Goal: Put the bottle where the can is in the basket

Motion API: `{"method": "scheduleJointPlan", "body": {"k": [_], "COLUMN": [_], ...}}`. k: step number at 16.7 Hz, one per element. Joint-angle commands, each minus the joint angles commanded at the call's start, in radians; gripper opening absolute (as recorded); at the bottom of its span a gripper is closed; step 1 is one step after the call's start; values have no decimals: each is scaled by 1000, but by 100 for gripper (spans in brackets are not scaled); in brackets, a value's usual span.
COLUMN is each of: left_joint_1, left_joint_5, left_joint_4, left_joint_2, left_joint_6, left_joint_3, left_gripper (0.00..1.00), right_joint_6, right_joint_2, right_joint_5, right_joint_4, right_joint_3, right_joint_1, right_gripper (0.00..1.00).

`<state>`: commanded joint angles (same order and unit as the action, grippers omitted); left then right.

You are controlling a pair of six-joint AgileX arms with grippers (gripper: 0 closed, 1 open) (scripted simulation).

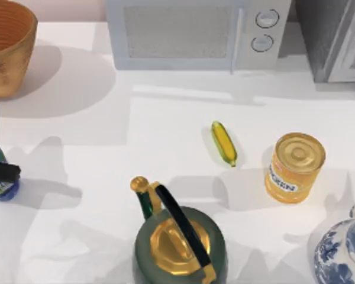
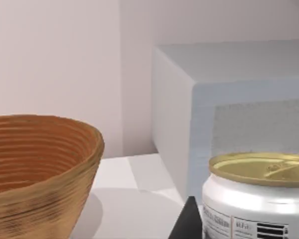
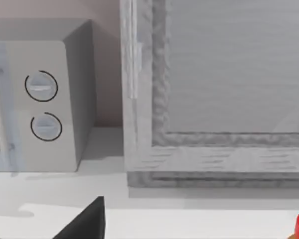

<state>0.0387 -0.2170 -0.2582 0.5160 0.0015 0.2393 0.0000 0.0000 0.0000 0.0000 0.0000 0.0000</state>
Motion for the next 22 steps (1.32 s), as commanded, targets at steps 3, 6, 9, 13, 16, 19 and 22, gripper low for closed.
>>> {"method": "scheduleJointPlan", "body": {"k": [3,6,9,13,16,19,22], "left_joint_1": [43,95,151,221,265,300,324], "left_joint_5": [-142,-303,-470,-681,-818,-925,-997], "left_joint_4": [-146,-306,-470,-680,-820,-935,-1016], "left_joint_2": [292,612,938,1348,1616,1832,1978], "left_joint_6": [1,2,4,9,13,18,22], "left_joint_3": [135,282,434,627,758,868,945], "left_gripper": [0,0,0,0,0,0,0], "right_joint_6": [0,0,0,0,0,0,0], "right_joint_2": [0,0,0,0,0,0,0], "right_joint_5": [0,0,0,0,0,0,0], "right_joint_4": [0,0,0,0,0,0,0], "right_joint_3": [0,0,0,0,0,0,0], "right_joint_1": [0,0,0,0,0,0,0], "right_gripper": [100,100,100,100,100,100,100]}}
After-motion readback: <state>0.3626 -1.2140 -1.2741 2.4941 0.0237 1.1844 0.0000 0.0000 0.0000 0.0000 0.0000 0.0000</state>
